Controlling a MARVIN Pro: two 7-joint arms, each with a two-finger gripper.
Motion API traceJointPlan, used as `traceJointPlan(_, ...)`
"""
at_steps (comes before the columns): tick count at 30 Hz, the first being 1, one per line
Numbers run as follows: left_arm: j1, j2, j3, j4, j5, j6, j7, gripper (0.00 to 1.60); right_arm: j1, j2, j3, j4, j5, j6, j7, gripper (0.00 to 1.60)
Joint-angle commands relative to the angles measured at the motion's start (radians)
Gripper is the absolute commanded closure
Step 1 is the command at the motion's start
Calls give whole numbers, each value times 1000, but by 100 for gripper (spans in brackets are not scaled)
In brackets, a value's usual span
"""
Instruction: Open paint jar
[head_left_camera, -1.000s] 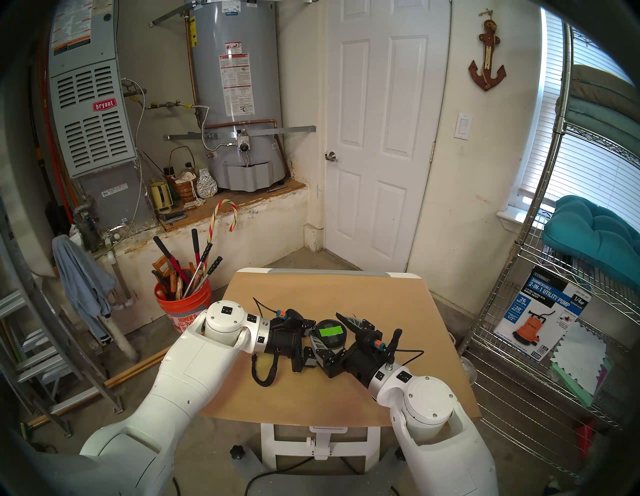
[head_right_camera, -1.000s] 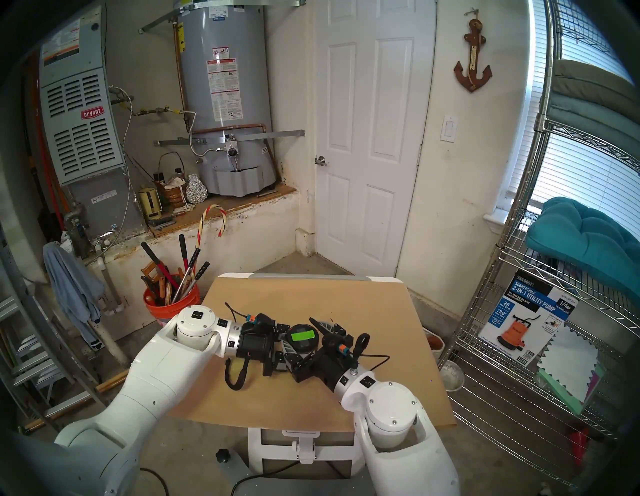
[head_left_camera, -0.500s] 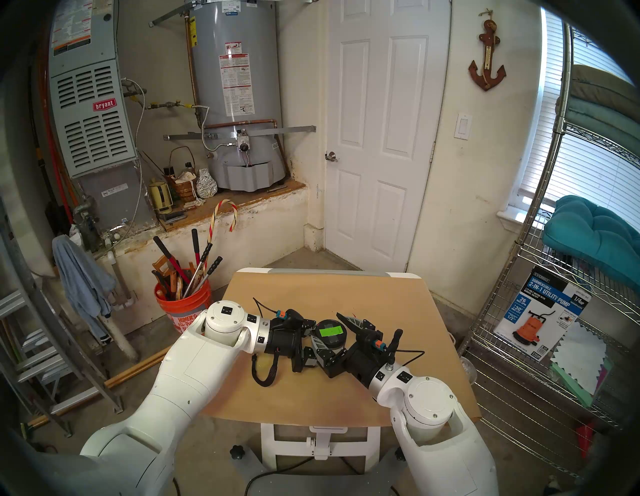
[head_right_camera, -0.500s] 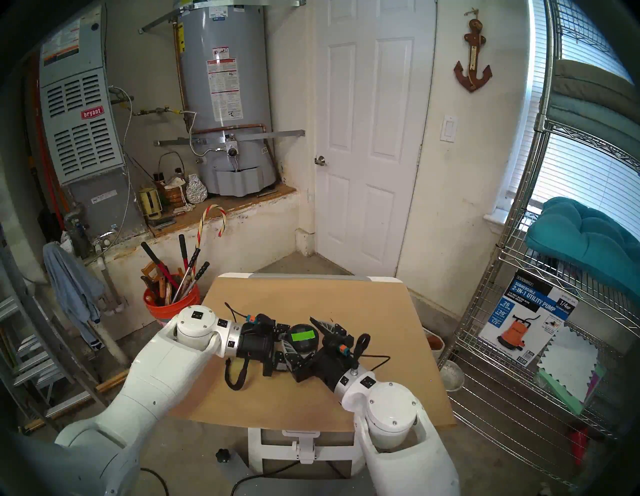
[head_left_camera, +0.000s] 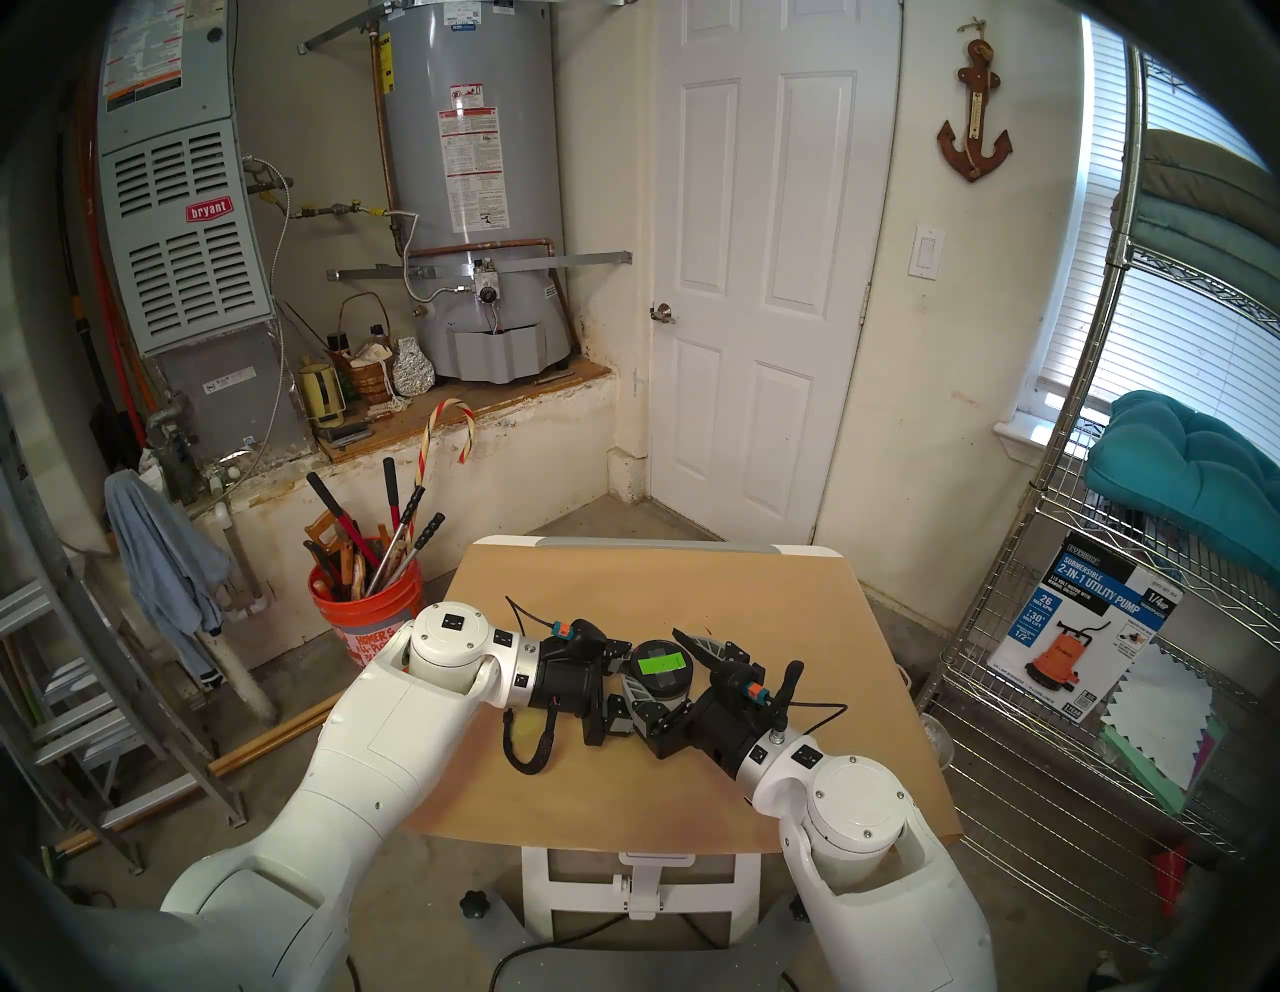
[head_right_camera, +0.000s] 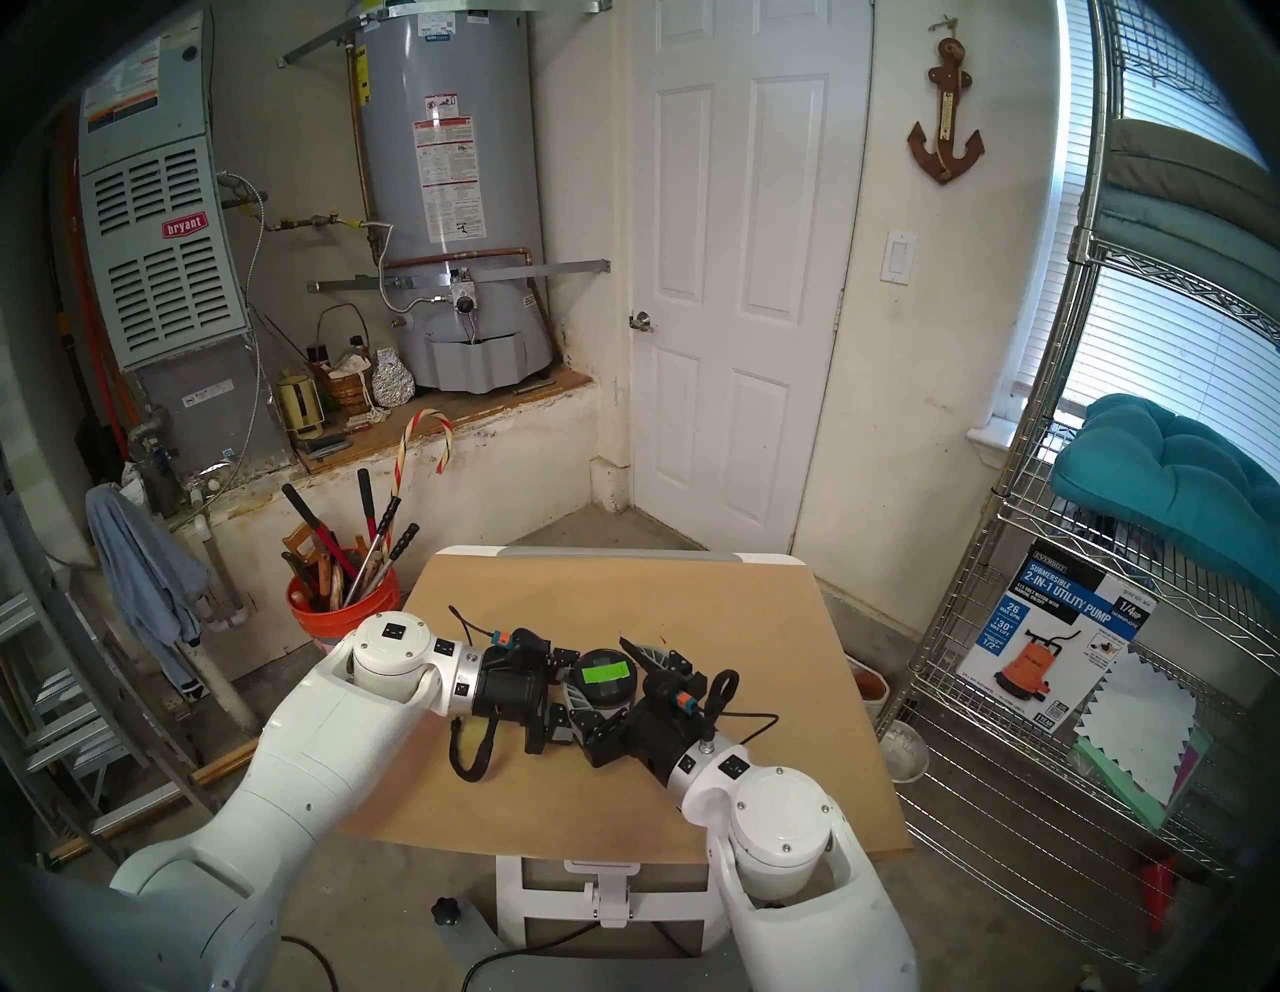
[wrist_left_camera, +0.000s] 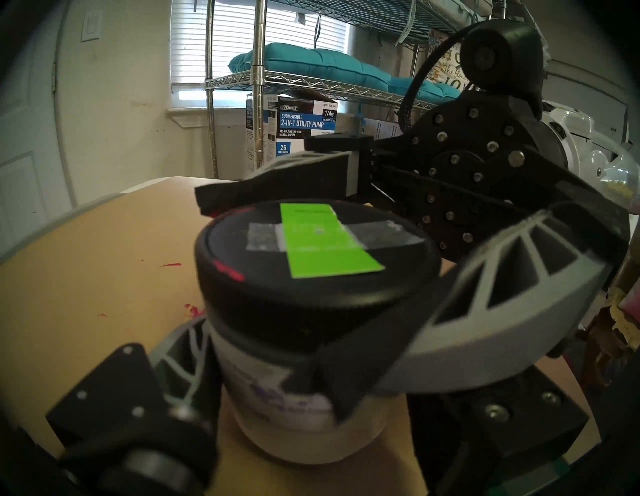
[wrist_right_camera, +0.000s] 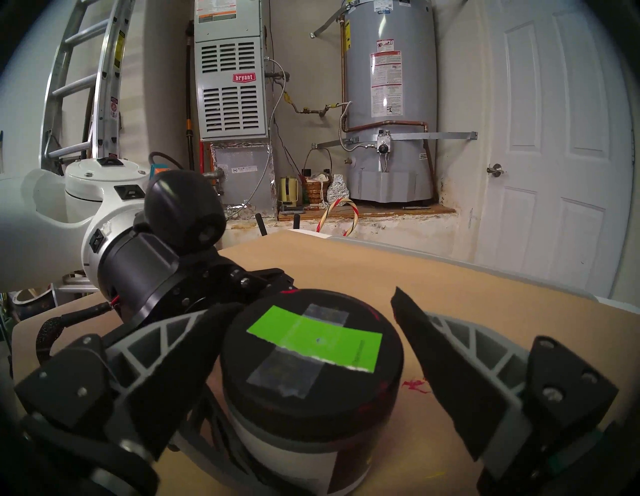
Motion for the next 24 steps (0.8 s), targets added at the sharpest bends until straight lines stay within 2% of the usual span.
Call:
traceJointPlan(1,-2,-1,-5,-15,-5,4,-1,160,7,-7,-5,-12,4,-7,3,0)
traceJointPlan(5,-1,-1,-5,-17,-4,6,-1,160,6,-7,-4,-11,6,-10,5,2)
traceJointPlan(6,0,-1,-6,-18,-3,7,0,160,6,-6,-3,-11,8,-13,8,13)
traceJointPlan(7,0,-1,-6,-18,-3,8,-1,160,7,-5,-3,-10,9,-14,10,50)
traceJointPlan(8,1,-1,-5,-19,-3,9,-1,160,8,-4,-3,-10,10,-14,11,80)
traceJointPlan(9,1,-1,-6,-19,-3,9,-2,160,9,-2,-3,-10,9,-15,12,89)
traceJointPlan(10,1,0,-6,-19,-2,11,-2,160,10,1,-3,-10,10,-16,15,89)
traceJointPlan(12,1,0,-6,-19,-1,13,-4,160,15,10,-4,-10,6,-17,23,103)
traceJointPlan(13,1,1,-6,-19,-1,14,-5,160,18,15,-4,-11,5,-13,30,105)
traceJointPlan(19,-11,4,-1,-8,-1,19,-27,160,28,47,-8,-12,4,-19,72,102)
traceJointPlan(21,-16,6,2,-3,0,24,-38,160,29,57,-10,-14,0,-24,82,109)
traceJointPlan(24,-18,8,3,-3,2,25,-43,160,43,74,-7,1,12,-48,111,107)
